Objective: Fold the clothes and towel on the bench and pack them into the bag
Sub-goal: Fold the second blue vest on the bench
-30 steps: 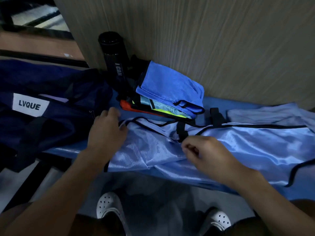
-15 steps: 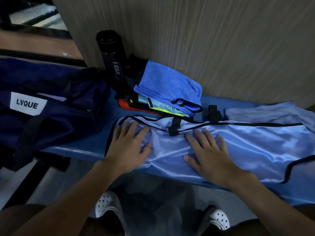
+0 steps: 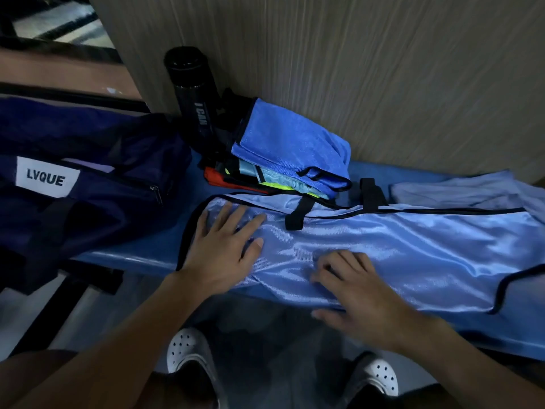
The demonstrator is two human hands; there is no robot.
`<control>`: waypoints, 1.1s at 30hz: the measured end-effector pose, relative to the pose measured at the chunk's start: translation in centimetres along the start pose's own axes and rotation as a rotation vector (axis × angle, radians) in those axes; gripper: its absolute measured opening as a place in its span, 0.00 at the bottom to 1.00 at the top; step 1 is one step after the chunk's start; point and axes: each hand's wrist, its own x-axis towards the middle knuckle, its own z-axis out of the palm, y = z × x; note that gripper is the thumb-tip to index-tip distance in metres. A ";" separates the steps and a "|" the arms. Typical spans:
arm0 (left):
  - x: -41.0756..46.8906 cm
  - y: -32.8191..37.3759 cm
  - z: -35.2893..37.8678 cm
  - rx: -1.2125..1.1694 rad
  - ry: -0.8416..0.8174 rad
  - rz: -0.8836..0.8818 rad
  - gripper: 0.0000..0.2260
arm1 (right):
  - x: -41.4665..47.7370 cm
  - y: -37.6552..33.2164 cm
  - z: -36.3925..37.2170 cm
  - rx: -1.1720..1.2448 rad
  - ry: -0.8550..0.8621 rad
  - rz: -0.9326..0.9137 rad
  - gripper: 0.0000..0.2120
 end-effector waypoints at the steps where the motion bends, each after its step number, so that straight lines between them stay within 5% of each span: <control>1: 0.0 -0.2 0.1 0.007 -0.006 0.002 0.29 | -0.1 0.2 0.1 0.007 0.028 -0.025 0.12; 4: -0.1 -0.4 0.1 0.030 -0.002 0.021 0.30 | -0.5 1.2 0.2 -0.007 0.142 -0.073 0.05; 9: -0.4 -1.0 0.0 0.021 0.005 0.044 0.30 | -1.4 2.2 -0.1 -0.121 0.086 0.033 0.24; 13: -1.2 -0.6 -0.3 -0.014 0.032 0.061 0.31 | -2.4 1.8 -0.9 0.018 0.079 0.101 0.17; 17: -3.0 -0.6 0.3 0.032 0.049 0.123 0.29 | -3.1 2.0 -0.7 0.136 0.116 0.225 0.25; 21: -3.3 -0.9 0.6 0.086 0.010 0.108 0.34 | -4.3 3.2 0.6 -0.081 -0.016 0.345 0.30; 26: -1.9 2.2 -0.7 -0.028 0.074 0.045 0.34 | -4.6 3.8 -0.5 -0.092 0.066 0.511 0.27; 31: 0.6 3.7 0.1 0.010 -0.027 -0.063 0.26 | -6.1 6.0 0.7 -0.104 -0.088 0.665 0.48; 33: 1.0 3.5 0.3 0.069 -0.099 -0.086 0.28 | -6.1 6.1 0.6 -0.088 -0.143 0.686 0.46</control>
